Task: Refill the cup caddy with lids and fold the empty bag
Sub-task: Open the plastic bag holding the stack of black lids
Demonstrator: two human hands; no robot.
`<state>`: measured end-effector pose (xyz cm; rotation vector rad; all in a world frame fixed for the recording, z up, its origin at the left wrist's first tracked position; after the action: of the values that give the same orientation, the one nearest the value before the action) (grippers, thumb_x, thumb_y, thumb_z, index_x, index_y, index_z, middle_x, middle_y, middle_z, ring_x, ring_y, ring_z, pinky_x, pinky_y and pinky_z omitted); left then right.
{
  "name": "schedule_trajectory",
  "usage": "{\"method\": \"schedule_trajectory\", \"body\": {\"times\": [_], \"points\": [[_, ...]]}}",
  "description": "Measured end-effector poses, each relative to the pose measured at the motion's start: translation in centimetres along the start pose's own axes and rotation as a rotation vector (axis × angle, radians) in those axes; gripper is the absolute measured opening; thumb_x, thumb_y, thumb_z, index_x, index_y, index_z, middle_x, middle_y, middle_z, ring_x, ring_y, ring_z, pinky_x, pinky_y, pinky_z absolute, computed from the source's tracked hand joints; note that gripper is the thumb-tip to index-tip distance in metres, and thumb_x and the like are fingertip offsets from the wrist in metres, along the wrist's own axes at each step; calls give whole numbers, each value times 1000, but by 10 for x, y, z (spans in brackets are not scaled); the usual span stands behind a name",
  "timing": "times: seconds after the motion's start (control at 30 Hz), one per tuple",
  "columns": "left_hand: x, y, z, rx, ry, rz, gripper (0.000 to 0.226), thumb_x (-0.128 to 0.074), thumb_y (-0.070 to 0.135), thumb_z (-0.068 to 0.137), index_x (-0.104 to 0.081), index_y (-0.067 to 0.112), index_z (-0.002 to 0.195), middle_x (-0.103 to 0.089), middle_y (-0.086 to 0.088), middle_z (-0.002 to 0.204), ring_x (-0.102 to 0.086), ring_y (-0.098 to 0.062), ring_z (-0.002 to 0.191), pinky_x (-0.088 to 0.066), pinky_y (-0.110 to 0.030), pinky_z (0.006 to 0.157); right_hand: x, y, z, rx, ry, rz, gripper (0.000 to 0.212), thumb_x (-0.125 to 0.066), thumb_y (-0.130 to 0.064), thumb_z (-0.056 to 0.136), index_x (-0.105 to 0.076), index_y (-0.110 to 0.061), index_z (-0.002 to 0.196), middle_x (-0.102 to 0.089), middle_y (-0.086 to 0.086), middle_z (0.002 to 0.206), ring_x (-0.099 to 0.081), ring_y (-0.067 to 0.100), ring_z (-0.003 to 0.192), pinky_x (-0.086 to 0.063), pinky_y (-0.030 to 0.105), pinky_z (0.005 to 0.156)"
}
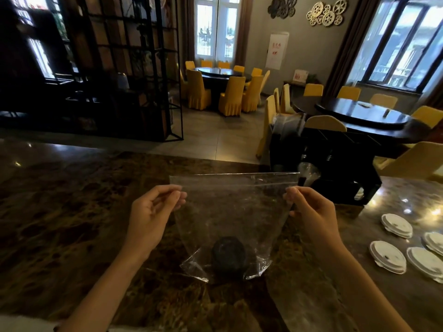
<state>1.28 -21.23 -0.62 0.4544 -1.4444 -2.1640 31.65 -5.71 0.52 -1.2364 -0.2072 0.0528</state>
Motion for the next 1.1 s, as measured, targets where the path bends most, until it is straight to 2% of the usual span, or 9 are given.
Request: {"method": "schedule_trajectory", "body": {"times": [0.1, 0.17, 0.27, 0.33, 0.4, 0.5, 0.67, 0.87, 1.1], "points": [[4, -2, -3, 11, 5, -14, 17, -67, 26, 91, -74, 30, 106, -77, 1, 104, -75, -17, 97, -60, -25, 84, 1, -3, -3, -4, 18, -21, 22, -65, -35, 98, -72, -26, 117, -77, -4, 107, -72, 17, 104, -62, 35, 79], [6, -2, -4, 16, 19, -19, 17, -68, 22, 91, -73, 29, 106, -77, 1, 105, -74, -16, 97, -60, -24, 84, 2, -14, -5, 28, 125, -83, 31, -67, -28, 99, -63, -21, 128, -71, -1, 118, -69, 13, 108, -62, 40, 87], [8, -2, -4, 18, 48, -23, 19, -69, 15, 92, -72, 25, 107, -76, 2, 106, -75, -16, 95, -60, -26, 83, -13, -53, -16, 385, 277, -277, 30, -68, -19, 96, -57, -21, 124, -59, 5, 122, -61, -3, 99, -57, 18, 80], [7, 0, -4, 23, 75, -27, 19, -69, 15, 92, -72, 26, 107, -76, 3, 105, -75, -16, 94, -61, -27, 82, -41, -76, -30, 679, 173, -358, 22, -65, -12, 95, -61, -11, 117, -55, 2, 116, -59, -5, 95, -52, 9, 75], [7, 3, -4, 15, 84, -23, 18, -69, 16, 93, -72, 28, 105, -76, 5, 104, -75, -16, 93, -60, -26, 81, -74, -85, -43, 811, 5, -417, 20, -66, -12, 92, -68, -3, 109, -59, 4, 114, -62, 6, 97, -56, 18, 78], [6, 7, -5, 1, 73, -28, 21, -69, 13, 93, -74, 31, 102, -77, 4, 103, -75, -16, 95, -60, -24, 82, -113, -84, -57, 829, -144, -457, 25, -67, -17, 93, -73, -2, 111, -67, 10, 115, -67, 21, 101, -60, 33, 83], [6, 13, -7, -8, 44, -22, 21, -70, 10, 91, -75, 28, 102, -78, 6, 101, -75, -13, 95, -57, -19, 80, -145, -74, -64, 785, -201, -459, 32, -71, -24, 92, -71, -11, 122, -66, 4, 119, -60, 10, 106, -53, 17, 88], [6, 22, -12, -58, -4, 43, 24, -71, 8, 89, -76, 22, 108, -78, 12, 103, -72, -5, 101, -56, -18, 84, -153, -66, -65, 806, -134, -500, 36, -79, -23, 89, -73, -11, 122, -69, 5, 115, -63, 14, 100, -48, 9, 82], [7, 26, -13, -106, -87, 74, 26, -67, 3, 90, -76, 16, 111, -77, 13, 106, -73, -6, 101, -56, -16, 83, -156, -62, -68, 881, -9, -455, 23, -78, -25, 91, -80, -13, 111, -74, 5, 105, -68, 19, 91, -57, 26, 70]]}}
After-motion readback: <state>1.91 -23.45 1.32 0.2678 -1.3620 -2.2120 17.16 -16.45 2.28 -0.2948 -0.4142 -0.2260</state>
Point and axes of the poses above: each hand's wrist, its own z-axis towards the middle knuckle, its own x-axis out of the back of the hand, y = z × x, the point moved 3 cm from there along z, towards the middle knuckle
